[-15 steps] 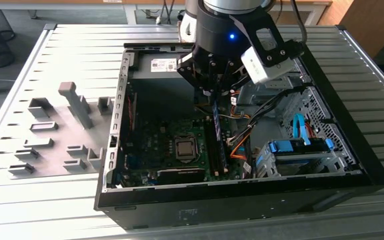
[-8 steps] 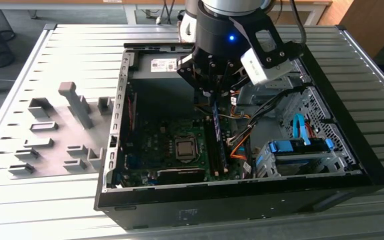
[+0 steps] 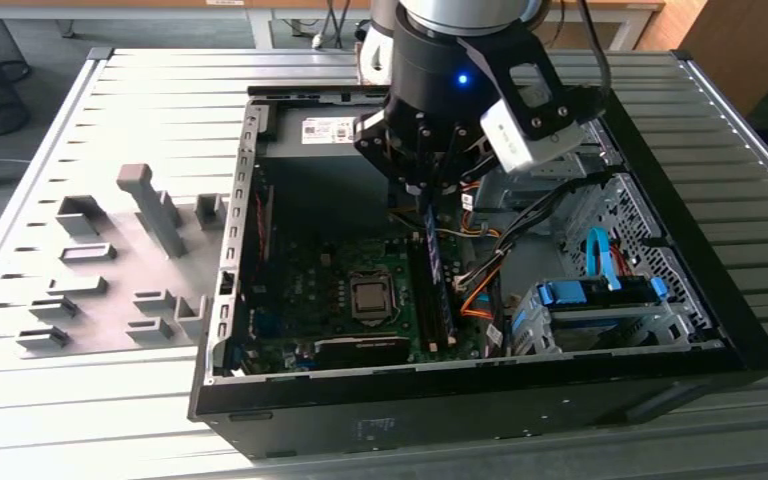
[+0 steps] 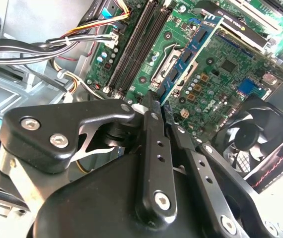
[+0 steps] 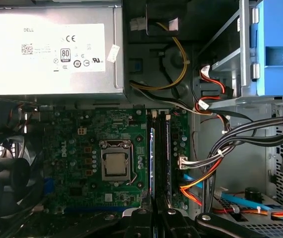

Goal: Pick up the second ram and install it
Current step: 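Insert the second ram into the second slot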

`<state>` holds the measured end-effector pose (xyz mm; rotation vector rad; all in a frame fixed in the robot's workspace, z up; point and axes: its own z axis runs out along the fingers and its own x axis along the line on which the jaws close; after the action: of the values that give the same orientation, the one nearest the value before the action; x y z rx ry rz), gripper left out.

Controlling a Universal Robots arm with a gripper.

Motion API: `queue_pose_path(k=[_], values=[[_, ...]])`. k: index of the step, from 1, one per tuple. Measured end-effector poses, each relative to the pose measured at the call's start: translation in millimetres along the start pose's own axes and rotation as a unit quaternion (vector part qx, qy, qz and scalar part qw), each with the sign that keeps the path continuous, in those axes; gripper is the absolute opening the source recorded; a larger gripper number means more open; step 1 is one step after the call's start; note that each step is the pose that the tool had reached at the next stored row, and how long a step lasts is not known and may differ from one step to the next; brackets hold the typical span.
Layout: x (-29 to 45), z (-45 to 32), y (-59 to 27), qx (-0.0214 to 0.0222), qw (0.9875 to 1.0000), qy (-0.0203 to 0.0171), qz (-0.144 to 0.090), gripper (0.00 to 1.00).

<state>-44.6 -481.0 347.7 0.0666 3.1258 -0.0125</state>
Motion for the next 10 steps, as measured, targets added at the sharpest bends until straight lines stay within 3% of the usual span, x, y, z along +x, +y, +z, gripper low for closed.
queue_pose_path(k=[10], values=[[0.1, 3.6, 0.0, 0.0001, 1.0000, 0.0000, 0.000, 0.14]])
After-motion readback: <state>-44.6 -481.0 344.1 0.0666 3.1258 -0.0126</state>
